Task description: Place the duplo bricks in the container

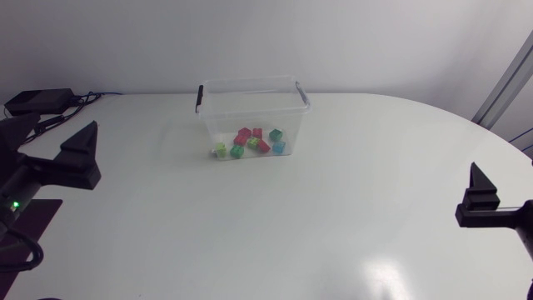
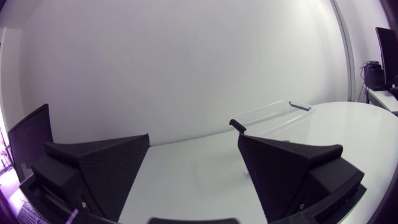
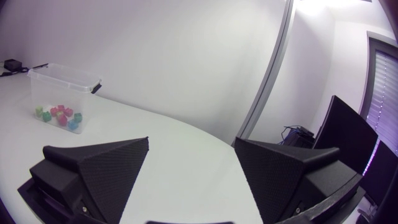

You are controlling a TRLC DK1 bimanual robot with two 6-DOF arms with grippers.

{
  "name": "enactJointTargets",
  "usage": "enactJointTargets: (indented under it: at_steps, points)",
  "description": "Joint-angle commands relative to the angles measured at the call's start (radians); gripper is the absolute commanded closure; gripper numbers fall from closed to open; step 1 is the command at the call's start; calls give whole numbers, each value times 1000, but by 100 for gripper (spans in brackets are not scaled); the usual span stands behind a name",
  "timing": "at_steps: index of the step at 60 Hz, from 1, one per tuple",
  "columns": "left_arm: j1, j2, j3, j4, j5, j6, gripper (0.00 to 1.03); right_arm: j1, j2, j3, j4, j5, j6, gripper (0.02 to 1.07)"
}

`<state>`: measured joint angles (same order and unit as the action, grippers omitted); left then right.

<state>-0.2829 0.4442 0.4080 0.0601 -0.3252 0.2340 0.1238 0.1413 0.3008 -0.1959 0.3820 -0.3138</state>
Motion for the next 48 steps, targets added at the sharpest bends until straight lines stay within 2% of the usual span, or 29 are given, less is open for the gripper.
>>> enactJointTargets:
  at_steps: [1, 48]
  points:
    - [29, -47, -58, 0, 26, -47, 4, -16, -17, -49, 26, -29, 35, 7]
    - [283, -444, -408, -60, 325, -234, 4, -124, -141, -301, 196, -382, 314, 7]
